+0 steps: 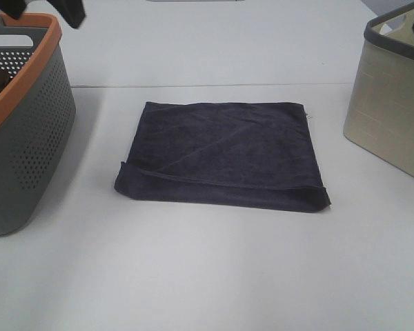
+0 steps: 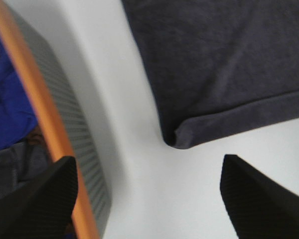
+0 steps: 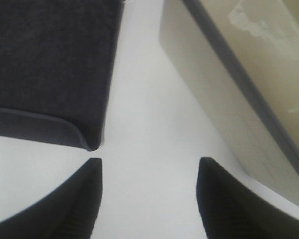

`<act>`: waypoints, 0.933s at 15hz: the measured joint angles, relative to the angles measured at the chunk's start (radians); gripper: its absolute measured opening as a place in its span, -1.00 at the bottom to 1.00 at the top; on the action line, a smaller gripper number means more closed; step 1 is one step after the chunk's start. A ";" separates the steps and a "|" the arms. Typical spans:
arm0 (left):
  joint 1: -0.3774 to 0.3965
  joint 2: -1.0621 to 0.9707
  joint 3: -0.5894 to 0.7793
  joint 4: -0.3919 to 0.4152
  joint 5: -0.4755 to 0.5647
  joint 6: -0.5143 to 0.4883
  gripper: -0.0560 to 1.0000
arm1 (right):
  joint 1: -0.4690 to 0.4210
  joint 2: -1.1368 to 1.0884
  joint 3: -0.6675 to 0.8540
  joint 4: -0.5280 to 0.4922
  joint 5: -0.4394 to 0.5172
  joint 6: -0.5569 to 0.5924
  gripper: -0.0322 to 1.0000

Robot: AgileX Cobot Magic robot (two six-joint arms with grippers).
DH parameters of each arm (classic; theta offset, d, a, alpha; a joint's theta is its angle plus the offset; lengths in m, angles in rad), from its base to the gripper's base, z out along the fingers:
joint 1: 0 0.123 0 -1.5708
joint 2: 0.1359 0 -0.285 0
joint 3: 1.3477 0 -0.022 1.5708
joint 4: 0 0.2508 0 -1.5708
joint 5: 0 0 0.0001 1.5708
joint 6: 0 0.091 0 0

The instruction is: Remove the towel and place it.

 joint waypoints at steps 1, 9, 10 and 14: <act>0.056 -0.026 0.008 0.002 -0.001 -0.003 0.52 | -0.035 -0.012 0.000 -0.006 0.000 0.006 0.03; 0.409 -0.298 0.327 0.051 0.001 0.023 0.52 | -0.307 -0.063 0.020 0.170 0.000 -0.132 0.03; 0.409 -0.345 0.364 0.051 0.001 0.020 0.52 | -0.307 -0.103 0.052 0.193 -0.001 -0.141 0.03; 0.409 -0.581 0.575 0.056 -0.006 -0.014 0.52 | -0.307 -0.346 0.234 0.185 0.001 -0.174 0.03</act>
